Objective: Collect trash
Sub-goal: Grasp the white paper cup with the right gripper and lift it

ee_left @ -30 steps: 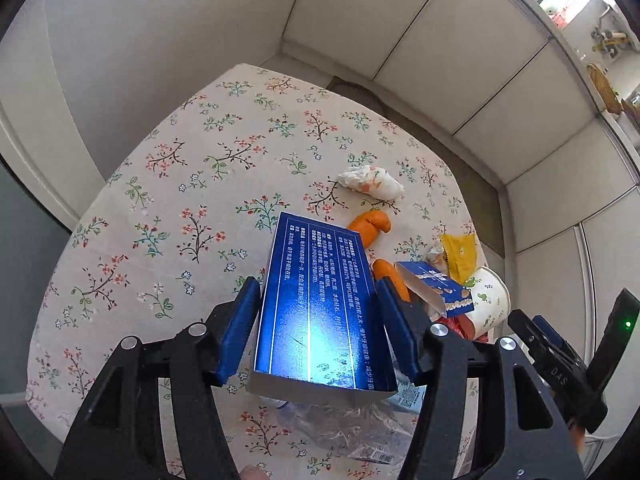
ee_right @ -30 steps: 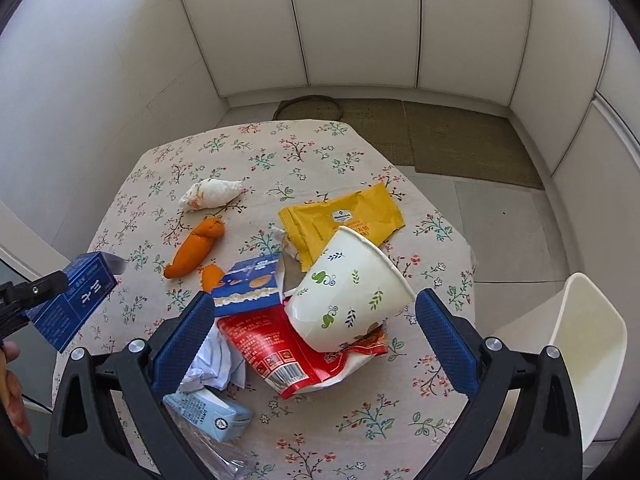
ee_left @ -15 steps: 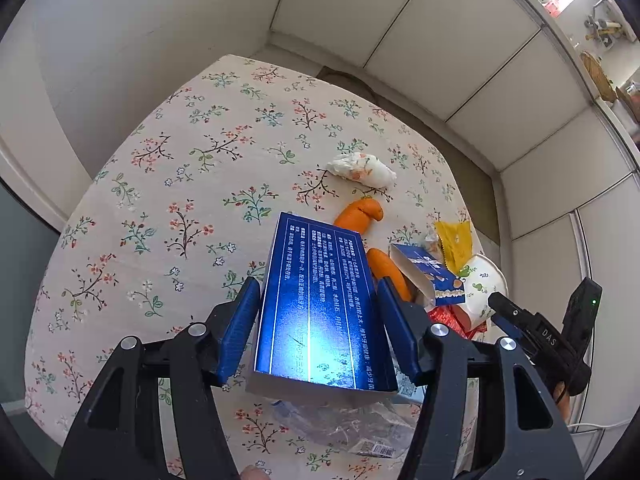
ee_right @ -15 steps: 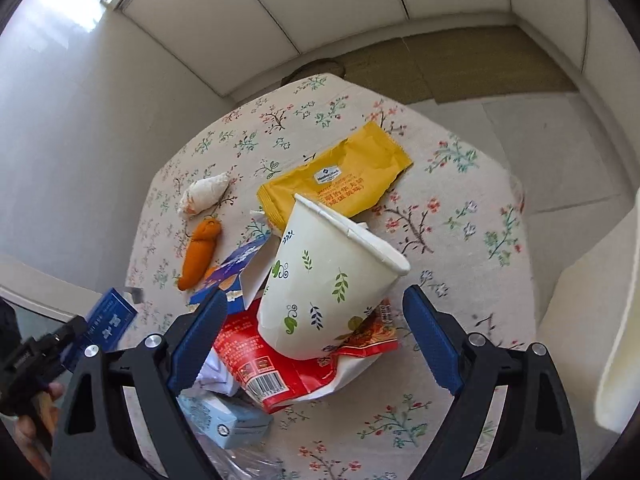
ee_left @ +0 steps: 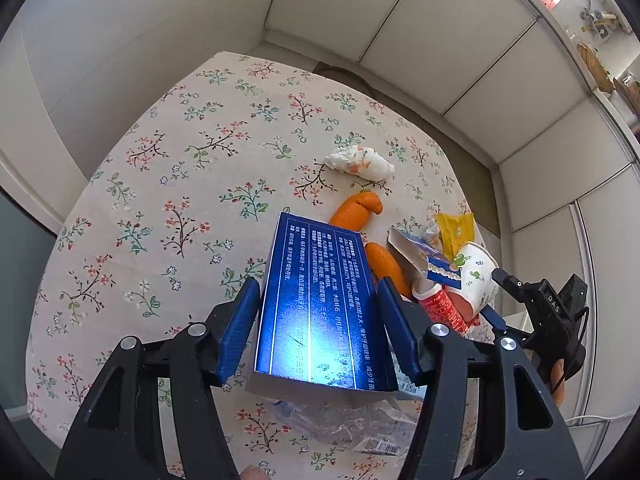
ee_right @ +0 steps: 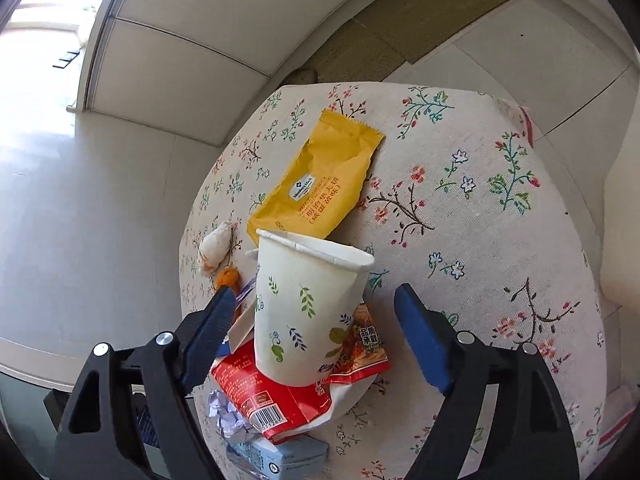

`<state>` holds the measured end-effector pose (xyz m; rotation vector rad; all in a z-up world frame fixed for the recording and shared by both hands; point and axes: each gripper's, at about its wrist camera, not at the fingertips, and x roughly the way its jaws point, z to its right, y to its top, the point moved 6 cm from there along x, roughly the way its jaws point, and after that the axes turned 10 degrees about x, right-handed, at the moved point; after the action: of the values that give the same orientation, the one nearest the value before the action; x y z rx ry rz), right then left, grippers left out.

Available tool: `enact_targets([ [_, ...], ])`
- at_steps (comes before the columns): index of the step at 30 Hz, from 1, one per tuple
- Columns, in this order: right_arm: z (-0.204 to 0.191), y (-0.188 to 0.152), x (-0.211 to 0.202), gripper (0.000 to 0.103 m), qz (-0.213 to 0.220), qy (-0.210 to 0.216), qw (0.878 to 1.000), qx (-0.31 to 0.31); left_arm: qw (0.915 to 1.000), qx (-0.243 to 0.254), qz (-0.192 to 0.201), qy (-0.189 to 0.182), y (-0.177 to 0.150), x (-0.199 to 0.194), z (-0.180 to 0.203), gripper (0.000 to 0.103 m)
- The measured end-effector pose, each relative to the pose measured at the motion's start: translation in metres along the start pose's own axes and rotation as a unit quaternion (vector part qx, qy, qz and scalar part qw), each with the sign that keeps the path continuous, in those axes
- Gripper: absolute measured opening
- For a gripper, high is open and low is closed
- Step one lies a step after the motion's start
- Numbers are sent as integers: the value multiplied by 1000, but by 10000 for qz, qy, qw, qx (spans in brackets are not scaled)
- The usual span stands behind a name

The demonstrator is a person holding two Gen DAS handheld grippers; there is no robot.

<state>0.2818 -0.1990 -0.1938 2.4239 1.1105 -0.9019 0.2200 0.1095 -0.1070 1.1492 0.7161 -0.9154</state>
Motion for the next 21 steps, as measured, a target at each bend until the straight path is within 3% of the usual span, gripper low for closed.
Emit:
enact_targets([
  [1, -1, 1, 3, 46, -37, 21, 10000, -83, 10000, 4, 6, 12, 0, -1, -1, 58],
  [6, -12, -2, -1, 37, 224, -156, 9989, -375, 9999, -107, 36, 25, 2, -2, -10, 58],
  [8, -20, -4, -7, 24, 376, -148, 9979, -508, 9998, -148, 88, 21, 3, -4, -11, 58],
  [21, -65, -34, -54, 23, 1055, -352, 9835, -1427, 9976, 173, 640, -205, 11, -23, 23, 58],
])
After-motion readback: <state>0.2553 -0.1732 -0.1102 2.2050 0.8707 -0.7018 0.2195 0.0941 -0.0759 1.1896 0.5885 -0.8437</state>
